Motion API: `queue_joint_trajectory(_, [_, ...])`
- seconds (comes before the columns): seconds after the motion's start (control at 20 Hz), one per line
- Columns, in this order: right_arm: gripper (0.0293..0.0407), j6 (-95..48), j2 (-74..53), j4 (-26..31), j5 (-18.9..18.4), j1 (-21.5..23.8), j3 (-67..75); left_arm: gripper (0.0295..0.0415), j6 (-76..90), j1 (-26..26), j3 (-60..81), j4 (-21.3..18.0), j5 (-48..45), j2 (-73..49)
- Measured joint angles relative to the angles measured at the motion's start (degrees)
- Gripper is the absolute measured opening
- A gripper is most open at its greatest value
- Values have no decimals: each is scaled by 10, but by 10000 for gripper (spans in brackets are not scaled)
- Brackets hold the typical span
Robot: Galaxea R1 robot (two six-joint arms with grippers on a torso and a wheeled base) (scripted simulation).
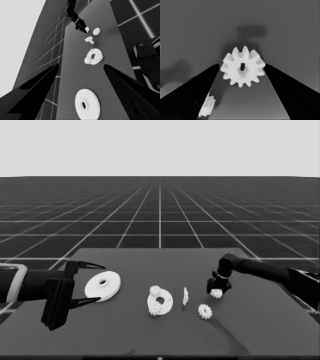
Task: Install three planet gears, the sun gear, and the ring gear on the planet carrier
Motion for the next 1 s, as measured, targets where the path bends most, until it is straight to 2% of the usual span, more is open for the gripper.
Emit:
queue_joint_trajectory(0.15, [385, -3, 3, -1, 4, -3, -7, 385, 0, 0, 0, 0, 0, 0])
queue_joint_trajectory(0.25, [314, -3, 3, -2, 4, -4, -8, 385, 0, 0, 0, 0, 0, 0])
queue_joint_trajectory(0.65, [312, -3, 4, -2, 4, -3, -8, 385, 0, 0, 0, 0, 0, 0])
queue_joint_trajectory(0.7, [312, 37, -43, 40, -68, 53, 94, 385, 0, 0, 0, 0, 0, 0])
queue_joint_trajectory(0.75, [312, 47, -58, 80, -106, 121, 123, 385, 0, 0, 0, 0, 0, 0])
queue_joint_trajectory(0.85, [312, 43, -55, 121, -140, 185, 115, 385, 0, 0, 0, 0, 0, 0])
queue_joint_trajectory(1.0, [312, 38, -49, 138, -155, 208, 103, 385, 0, 0, 0, 0, 0, 0])
